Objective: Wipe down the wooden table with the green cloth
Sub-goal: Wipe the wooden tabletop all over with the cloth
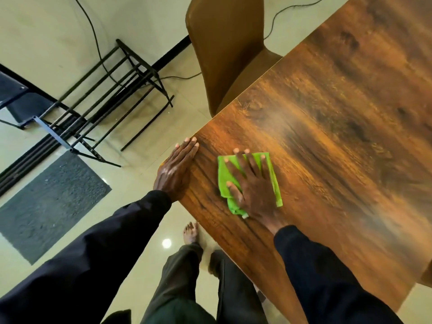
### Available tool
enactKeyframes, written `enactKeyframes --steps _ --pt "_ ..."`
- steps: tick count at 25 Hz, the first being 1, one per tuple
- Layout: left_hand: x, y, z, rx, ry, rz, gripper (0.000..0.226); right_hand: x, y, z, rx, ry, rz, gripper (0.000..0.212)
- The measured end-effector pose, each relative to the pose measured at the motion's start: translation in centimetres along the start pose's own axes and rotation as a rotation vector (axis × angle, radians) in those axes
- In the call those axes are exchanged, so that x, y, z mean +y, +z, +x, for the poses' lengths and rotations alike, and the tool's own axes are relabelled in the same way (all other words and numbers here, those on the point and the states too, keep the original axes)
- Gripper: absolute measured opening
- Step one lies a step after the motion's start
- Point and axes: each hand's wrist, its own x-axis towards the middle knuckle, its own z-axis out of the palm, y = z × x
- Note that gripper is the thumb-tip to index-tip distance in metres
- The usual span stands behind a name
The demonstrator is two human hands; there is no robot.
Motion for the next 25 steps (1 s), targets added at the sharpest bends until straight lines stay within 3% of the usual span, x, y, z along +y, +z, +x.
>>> enactKeyframes --steps 2,4,8,10,13,15,17,19,22,25 --pt "-0.1 -0.2 -0.2 0.002 -0.160 -0.213 0.082 -0.8 -0.6 2.6 0.019 0.194 0.000 0.066" --pt "-0.2 -0.5 -0.1 -0.014 -0.315 -0.369 0.081 -3.1 -0.6 5.4 0.001 0.207 -0.021 0.067" --pt "1.1 -0.5 0.0 0.036 -0.238 -0.371 0.072 -6.7 1.0 2.3 -0.078 -0.138 -0.090 0.071" --pt "1.6 -0.1 0.3 0.018 -0.175 -0.379 0.070 -5.8 1.6 -2.5 -0.106 -0.214 -0.111 0.070" --pt "1.8 0.3 0.9 -0.075 -0.155 -0.257 0.075 -0.9 0.7 -6.7 -0.076 -0.043 -0.034 0.067" --pt "2.3 0.6 1.3 -0.119 -0.124 -0.141 0.086 2.8 -0.5 -4.8 -0.002 0.171 -0.013 0.066" --pt "2.7 1.2 2.1 -0.081 -0.051 -0.021 0.075 4.2 -1.3 -0.2 0.042 0.319 -0.006 0.065" --pt "3.1 1.7 3.6 -0.049 -0.038 0.063 0.065 3.0 -1.4 2.7 0.019 0.256 -0.009 0.065" --pt "3.7 2.2 6.1 -0.025 -0.024 0.153 0.062 1.6 0.5 -0.6 -0.028 -0.053 -0.038 0.068" --pt "4.2 2.8 7.9 -0.017 -0.014 0.215 0.062 5.7 0.1 -4.9 -0.035 -0.007 -0.040 0.066"
